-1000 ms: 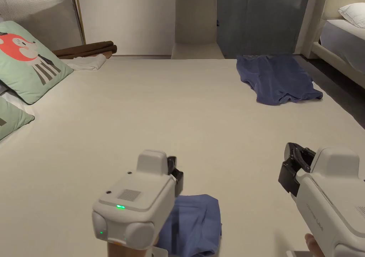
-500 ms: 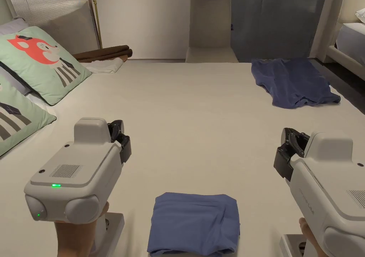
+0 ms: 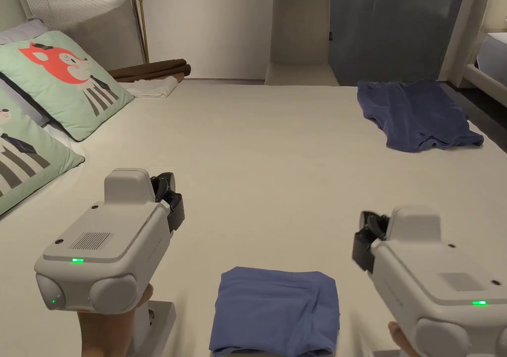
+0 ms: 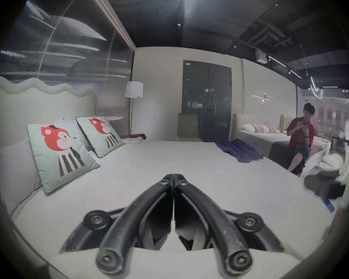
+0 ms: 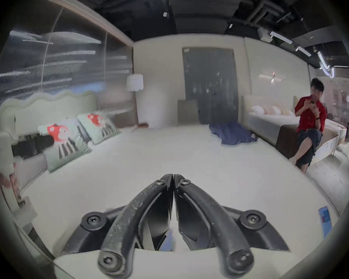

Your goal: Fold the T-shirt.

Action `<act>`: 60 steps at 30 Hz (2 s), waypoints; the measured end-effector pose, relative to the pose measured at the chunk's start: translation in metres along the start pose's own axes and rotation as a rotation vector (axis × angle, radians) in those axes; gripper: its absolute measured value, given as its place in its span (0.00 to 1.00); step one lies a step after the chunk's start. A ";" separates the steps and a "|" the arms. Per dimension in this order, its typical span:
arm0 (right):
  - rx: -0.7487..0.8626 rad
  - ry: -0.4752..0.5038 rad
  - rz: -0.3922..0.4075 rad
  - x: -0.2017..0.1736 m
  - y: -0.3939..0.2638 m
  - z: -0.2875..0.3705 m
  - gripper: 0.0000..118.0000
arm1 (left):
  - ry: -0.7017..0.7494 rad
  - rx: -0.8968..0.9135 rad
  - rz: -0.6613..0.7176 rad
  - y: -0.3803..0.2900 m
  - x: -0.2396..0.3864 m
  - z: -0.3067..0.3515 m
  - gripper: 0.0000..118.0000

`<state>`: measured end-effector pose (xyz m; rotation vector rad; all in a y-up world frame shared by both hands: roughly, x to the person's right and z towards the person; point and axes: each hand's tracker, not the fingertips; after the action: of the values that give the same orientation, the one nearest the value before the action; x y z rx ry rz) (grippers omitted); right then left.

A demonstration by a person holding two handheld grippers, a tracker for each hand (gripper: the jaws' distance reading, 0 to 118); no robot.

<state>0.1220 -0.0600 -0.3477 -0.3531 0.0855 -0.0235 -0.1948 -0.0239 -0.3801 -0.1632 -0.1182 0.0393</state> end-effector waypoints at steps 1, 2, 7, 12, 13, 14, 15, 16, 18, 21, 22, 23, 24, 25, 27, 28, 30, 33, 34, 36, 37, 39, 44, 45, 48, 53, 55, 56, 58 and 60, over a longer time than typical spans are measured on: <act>-0.038 0.017 -0.001 -0.004 -0.009 -0.007 0.00 | -0.002 -0.004 0.002 -0.001 0.000 -0.001 0.00; -0.083 0.038 0.005 -0.010 -0.020 -0.017 0.00 | -0.004 -0.011 0.004 -0.004 -0.001 -0.001 0.00; -0.281 0.085 0.020 -0.030 -0.067 -0.050 0.00 | -0.014 -0.051 0.012 -0.014 -0.004 -0.006 0.00; -0.501 0.014 0.088 -0.035 -0.107 -0.086 0.00 | -0.054 -0.134 0.060 -0.029 -0.008 -0.014 0.00; -0.484 0.015 0.090 -0.034 -0.113 -0.089 0.00 | -0.064 -0.155 0.074 -0.032 -0.008 -0.015 0.00; -0.396 0.022 0.083 -0.032 -0.116 -0.088 0.00 | -0.069 -0.184 0.097 -0.037 -0.009 -0.017 0.00; -0.352 0.034 0.060 -0.028 -0.119 -0.084 0.00 | -0.078 -0.219 0.118 -0.043 -0.009 -0.020 0.00; -0.383 0.040 0.014 -0.025 -0.118 -0.083 0.00 | -0.094 -0.269 0.139 -0.048 -0.009 -0.023 0.00; -0.392 0.045 -0.015 -0.022 -0.116 -0.081 0.00 | -0.132 -0.355 0.198 -0.062 -0.010 -0.030 0.00; -0.404 0.049 0.002 -0.023 -0.112 -0.083 0.00 | -0.201 -0.497 0.331 -0.082 -0.012 -0.044 0.01; -0.407 0.049 0.000 -0.022 -0.111 -0.083 0.00 | -0.223 -0.543 0.380 -0.087 -0.013 -0.047 0.16; -0.408 0.050 -0.002 -0.022 -0.111 -0.083 0.00 | -0.245 -0.577 0.453 -0.095 -0.015 -0.050 0.35; -0.410 0.051 -0.004 -0.022 -0.111 -0.083 0.00 | -0.279 -0.615 0.517 -0.103 -0.017 -0.056 0.58; -0.410 0.052 -0.007 -0.022 -0.112 -0.083 0.00 | -0.300 -0.659 0.557 -0.109 -0.018 -0.061 0.82; -0.413 0.055 -0.012 -0.021 -0.111 -0.083 0.00 | -0.323 -0.764 0.579 -0.120 -0.015 -0.072 0.94; -0.416 0.056 -0.011 -0.020 -0.111 -0.084 0.00 | -0.324 -0.783 0.578 -0.125 -0.013 -0.076 0.93; -0.422 0.059 -0.011 -0.020 -0.110 -0.085 0.00 | -0.328 -0.806 0.573 -0.134 -0.009 -0.086 0.93; -0.427 0.066 -0.017 -0.018 -0.109 -0.085 0.00 | -0.334 -0.923 0.577 -0.144 -0.002 -0.100 0.89; -0.427 0.068 -0.023 -0.017 -0.109 -0.085 0.00 | -0.369 -0.939 0.579 -0.145 0.001 -0.101 0.71; -0.427 0.069 -0.036 -0.017 -0.110 -0.085 0.00 | -0.399 -0.918 0.596 -0.149 0.010 -0.096 0.33; -0.428 0.067 -0.037 -0.017 -0.109 -0.085 0.00 | -0.381 -0.908 0.589 -0.149 0.013 -0.093 0.32; -0.425 0.071 -0.046 -0.016 -0.108 -0.083 0.00 | -0.381 -0.867 0.540 -0.147 0.012 -0.087 0.27; -0.367 0.079 -0.083 -0.025 -0.093 -0.076 0.00 | -0.429 -0.843 0.599 -0.135 -0.012 -0.083 0.21; -0.325 0.090 -0.086 -0.032 -0.088 -0.073 0.00 | -0.435 -0.842 0.580 -0.130 -0.021 -0.082 0.21; -0.238 0.109 -0.047 -0.060 -0.070 -0.069 0.00 | -0.389 -0.823 0.455 -0.112 -0.061 -0.081 0.21; -0.125 0.179 -0.031 -0.115 -0.041 -0.072 0.00 | -0.258 -0.837 0.377 -0.089 -0.168 -0.077 0.21; -0.097 0.204 -0.018 -0.136 -0.033 -0.073 0.00 | -0.177 -0.844 0.294 -0.082 -0.210 -0.076 0.21; -0.090 0.214 -0.013 -0.146 -0.029 -0.076 0.00 | -0.112 -0.842 0.262 -0.079 -0.232 -0.073 0.21; -0.078 0.243 -0.006 -0.166 -0.023 -0.080 0.00 | -0.024 -0.858 0.196 -0.073 -0.268 -0.069 0.21; -0.071 0.270 0.003 -0.183 -0.019 -0.084 0.00 | 0.064 -0.867 0.183 -0.068 -0.310 -0.065 0.21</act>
<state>-0.0680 -0.1002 -0.4050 -0.4195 0.3553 -0.0652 -0.4925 -0.1169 -0.4681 -1.0409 -0.0491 0.1641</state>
